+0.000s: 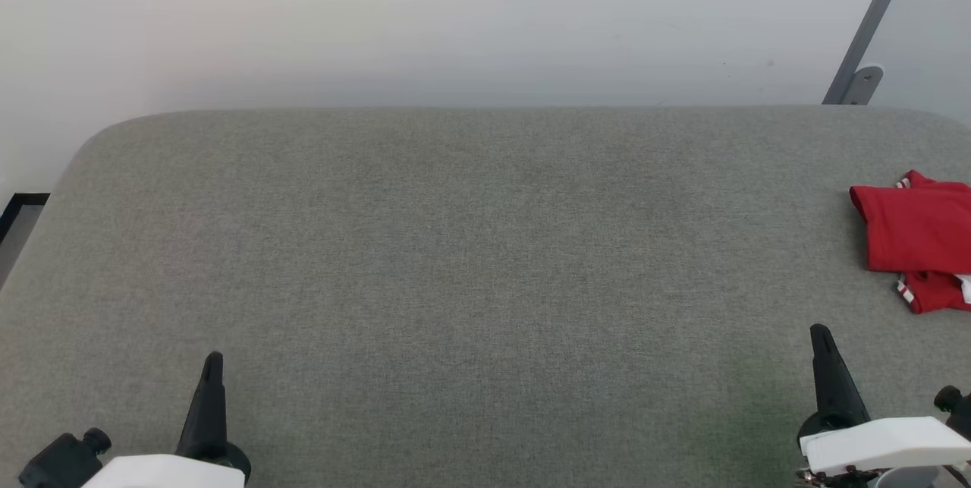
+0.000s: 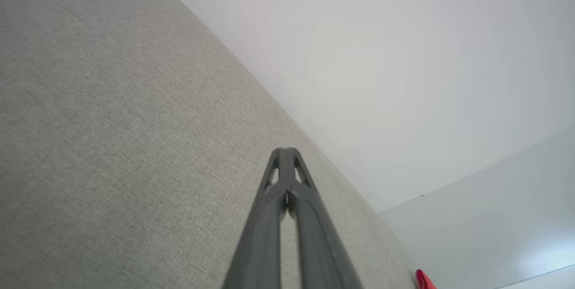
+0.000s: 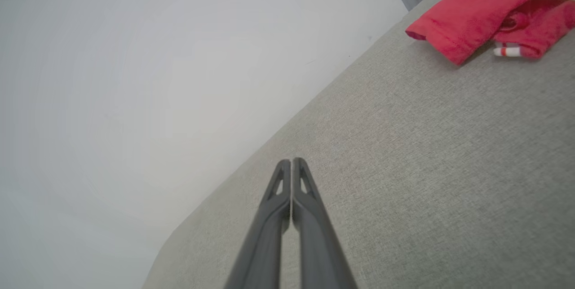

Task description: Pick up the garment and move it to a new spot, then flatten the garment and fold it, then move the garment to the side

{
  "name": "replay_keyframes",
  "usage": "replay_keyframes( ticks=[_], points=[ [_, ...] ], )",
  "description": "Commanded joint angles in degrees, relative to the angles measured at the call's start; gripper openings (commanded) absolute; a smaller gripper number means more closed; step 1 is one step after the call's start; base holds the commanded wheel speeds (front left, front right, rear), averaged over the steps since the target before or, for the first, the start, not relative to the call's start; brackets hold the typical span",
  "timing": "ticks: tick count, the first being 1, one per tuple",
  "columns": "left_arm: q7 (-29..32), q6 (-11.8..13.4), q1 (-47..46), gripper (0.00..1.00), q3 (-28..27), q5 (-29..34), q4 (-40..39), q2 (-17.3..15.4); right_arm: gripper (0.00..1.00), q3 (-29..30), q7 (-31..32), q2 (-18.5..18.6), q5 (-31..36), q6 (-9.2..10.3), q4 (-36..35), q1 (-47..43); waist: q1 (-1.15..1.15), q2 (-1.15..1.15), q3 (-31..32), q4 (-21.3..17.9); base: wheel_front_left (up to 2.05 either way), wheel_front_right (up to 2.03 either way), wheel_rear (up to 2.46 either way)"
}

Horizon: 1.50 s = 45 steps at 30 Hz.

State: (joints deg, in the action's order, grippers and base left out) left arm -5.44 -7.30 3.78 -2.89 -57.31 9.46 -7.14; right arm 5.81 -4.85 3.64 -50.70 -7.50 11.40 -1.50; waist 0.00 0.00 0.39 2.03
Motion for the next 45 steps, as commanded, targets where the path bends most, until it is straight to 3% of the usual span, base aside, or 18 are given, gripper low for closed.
replay_keyframes(
  ticks=[1,45],
  points=[
    [0.51,-0.11,-1.42,0.00,-0.36,-1.47,-0.36,-0.12,0.00,0.17,0.50,0.02,-1.62,0.00,-0.50,1.38,0.00,0.00,-0.01,-0.03,0.00,0.00,0.00],
    [7.32,-0.23,-6.92,0.00,-2.05,-22.44,2.66,2.30,0.00,0.61,7.30,-0.52,-26.19,0.00,1.37,5.53,0.00,0.00,-0.30,-1.08,0.00,0.00,0.00]
  ],
)
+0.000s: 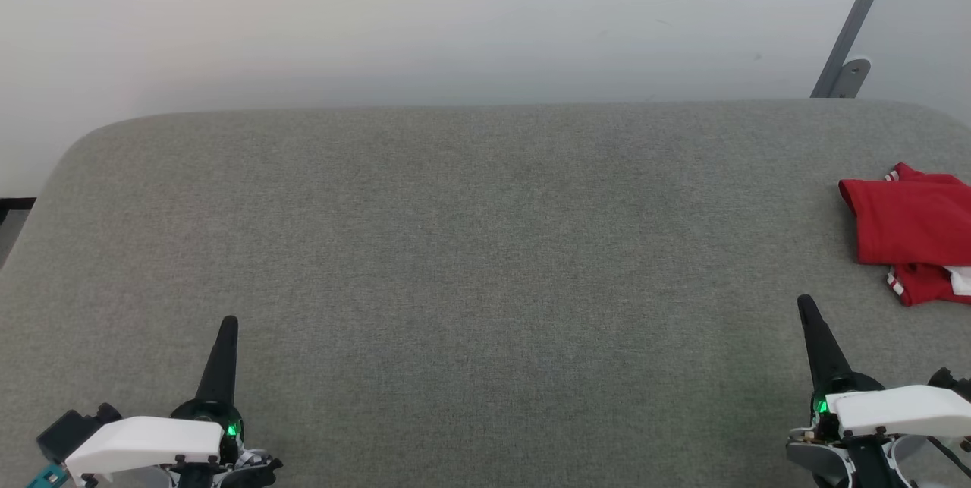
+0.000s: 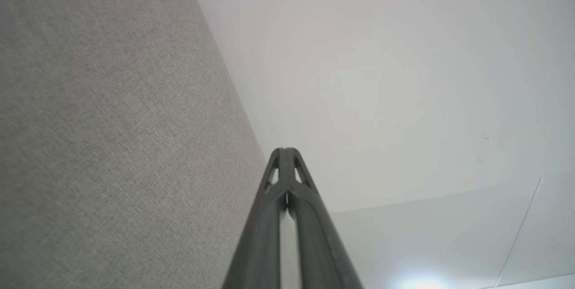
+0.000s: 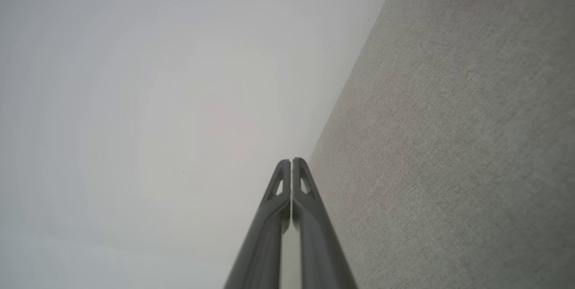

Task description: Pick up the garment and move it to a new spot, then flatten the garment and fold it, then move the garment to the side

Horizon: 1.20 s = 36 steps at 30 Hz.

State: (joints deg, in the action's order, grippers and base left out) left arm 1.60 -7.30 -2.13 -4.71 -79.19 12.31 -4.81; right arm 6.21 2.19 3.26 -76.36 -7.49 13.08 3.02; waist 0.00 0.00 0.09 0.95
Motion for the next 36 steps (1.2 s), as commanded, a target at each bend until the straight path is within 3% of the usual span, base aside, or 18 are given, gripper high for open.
replay_keyframes(
  ticks=[1,36],
  points=[
    [0.45,-0.23,-1.16,0.00,-0.28,-0.96,-0.14,0.01,0.00,0.20,0.41,-0.14,-0.97,-0.01,-0.28,1.12,0.00,0.00,0.00,-0.01,0.00,0.00,0.00],
    [4.46,-0.32,-4.29,0.00,-1.41,-12.83,1.69,1.56,0.00,0.39,4.33,-0.42,-15.20,0.00,1.01,3.45,0.00,0.00,-0.24,-0.87,0.00,0.00,0.00]
  ],
)
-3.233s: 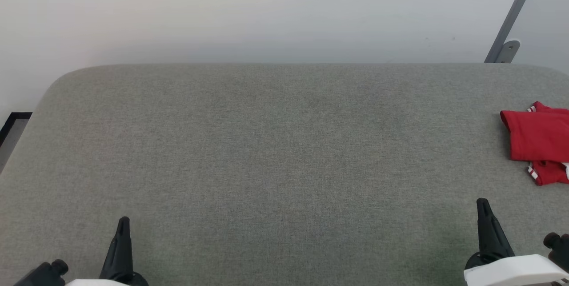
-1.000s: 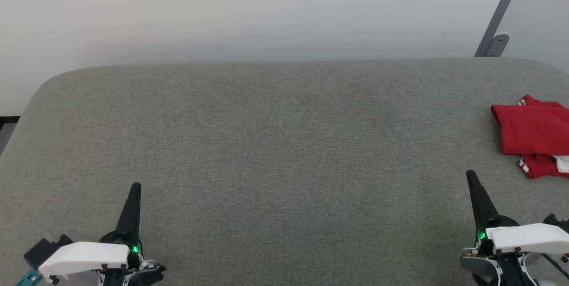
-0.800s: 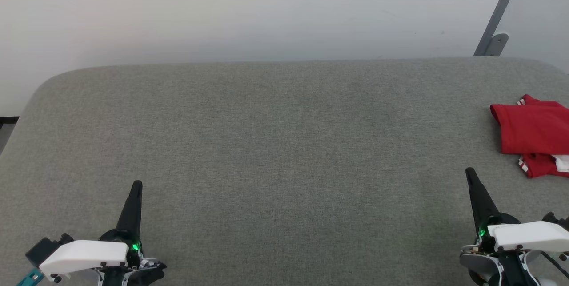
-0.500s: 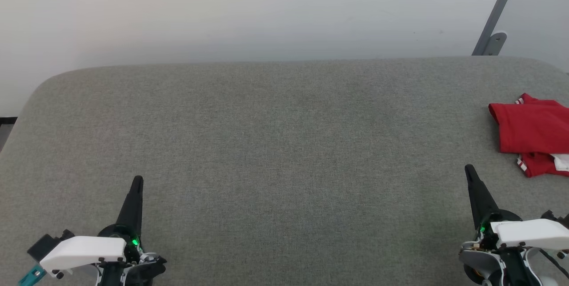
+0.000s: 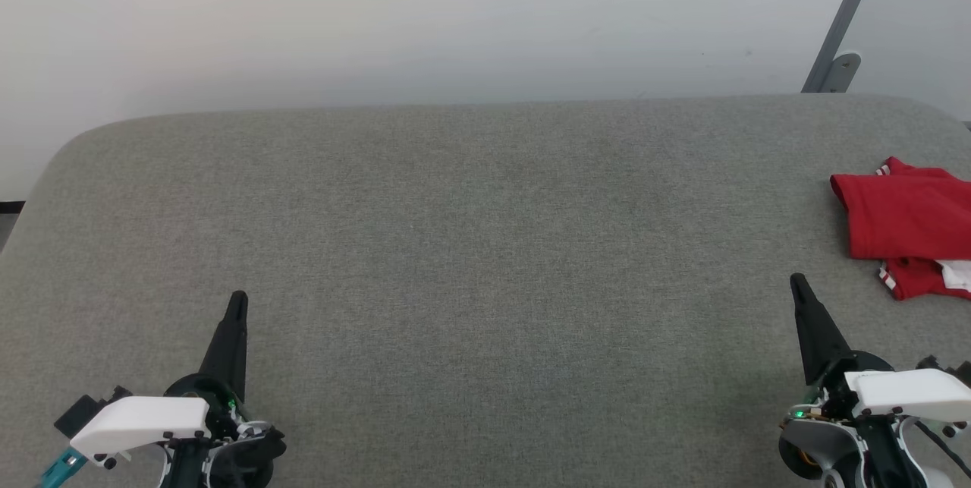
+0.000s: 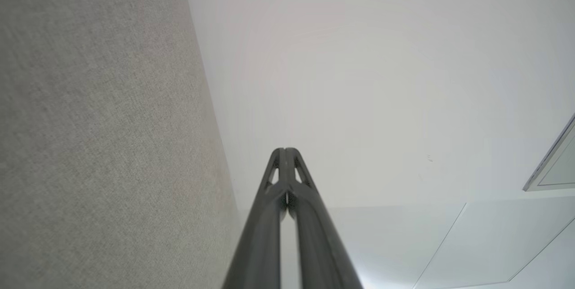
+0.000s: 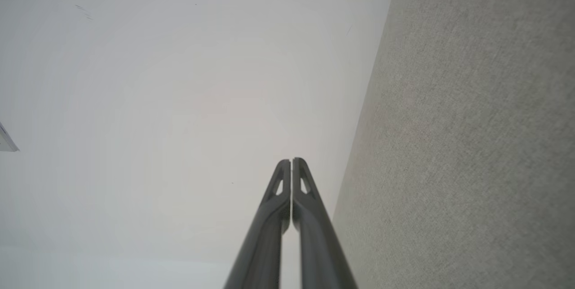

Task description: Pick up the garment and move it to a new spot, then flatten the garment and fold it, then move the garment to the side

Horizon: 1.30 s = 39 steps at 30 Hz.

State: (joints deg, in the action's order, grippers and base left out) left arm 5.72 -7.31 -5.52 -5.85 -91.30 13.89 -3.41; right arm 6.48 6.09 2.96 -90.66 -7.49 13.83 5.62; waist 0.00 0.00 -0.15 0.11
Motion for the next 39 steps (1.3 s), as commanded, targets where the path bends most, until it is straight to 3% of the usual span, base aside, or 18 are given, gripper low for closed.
replay_keyframes(
  ticks=[1,39],
  points=[
    [0.47,-0.31,-0.99,0.00,-0.30,-1.01,0.15,0.21,0.00,0.12,0.50,-0.13,-1.25,0.00,0.28,0.95,0.00,0.00,-0.01,-0.05,0.00,0.00,0.00],
    [0.81,-0.32,-1.09,0.00,-0.54,-1.27,0.22,0.40,0.00,0.09,0.63,-0.13,-1.85,0.00,0.28,0.79,0.00,0.00,-0.03,-0.11,0.00,0.00,0.00]
  ],
)
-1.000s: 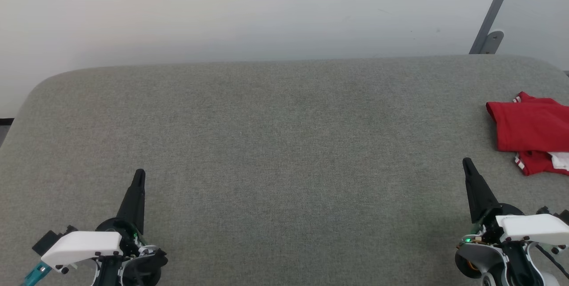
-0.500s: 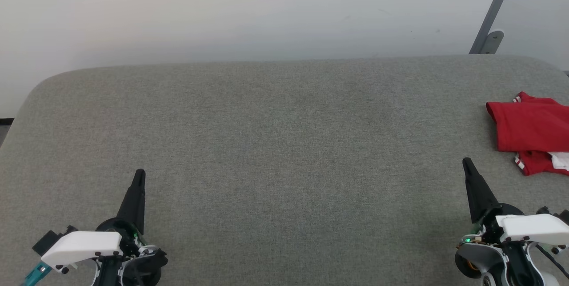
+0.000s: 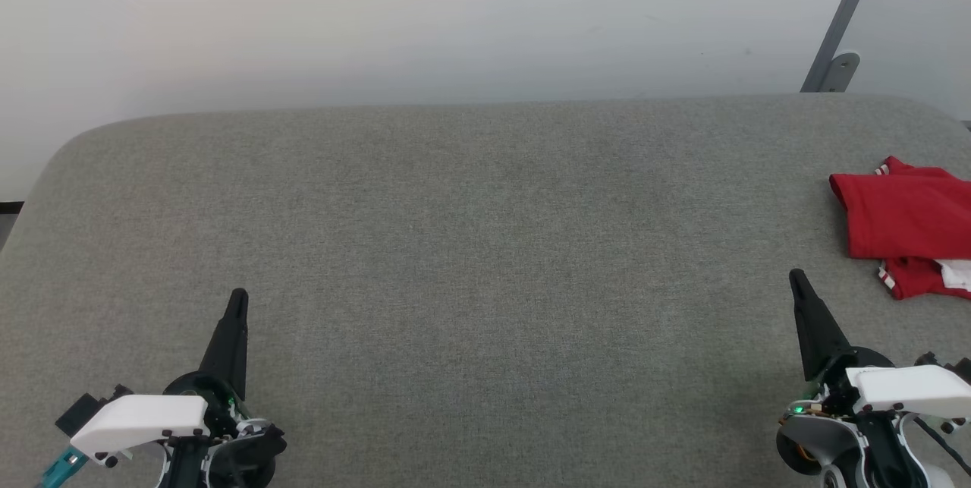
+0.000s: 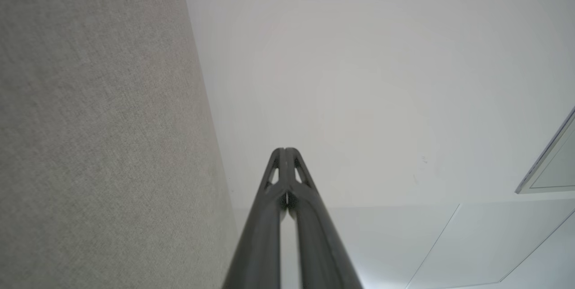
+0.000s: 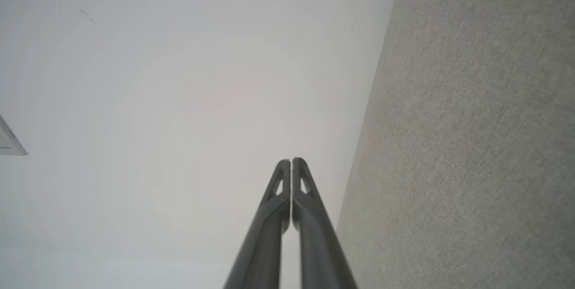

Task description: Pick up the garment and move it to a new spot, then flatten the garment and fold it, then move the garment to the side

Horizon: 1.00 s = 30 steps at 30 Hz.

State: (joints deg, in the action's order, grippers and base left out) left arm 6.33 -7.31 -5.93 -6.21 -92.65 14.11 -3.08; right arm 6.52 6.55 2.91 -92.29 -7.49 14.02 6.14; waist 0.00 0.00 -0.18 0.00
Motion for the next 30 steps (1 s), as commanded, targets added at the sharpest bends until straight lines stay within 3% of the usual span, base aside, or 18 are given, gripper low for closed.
replay_keyframes(
  ticks=[1,30],
  points=[
    [0.20,-0.32,-0.68,0.00,-0.18,0.08,0.00,0.08,0.00,0.04,0.17,-0.07,-0.21,0.00,0.09,0.27,0.00,0.00,0.00,0.00,0.00,0.00,0.00],
    [0.22,-0.32,-0.70,0.00,-0.28,0.22,0.00,0.16,0.00,0.04,0.17,-0.07,-0.22,0.00,0.07,0.27,0.00,0.00,0.00,0.00,0.00,0.00,0.00]
  ],
)
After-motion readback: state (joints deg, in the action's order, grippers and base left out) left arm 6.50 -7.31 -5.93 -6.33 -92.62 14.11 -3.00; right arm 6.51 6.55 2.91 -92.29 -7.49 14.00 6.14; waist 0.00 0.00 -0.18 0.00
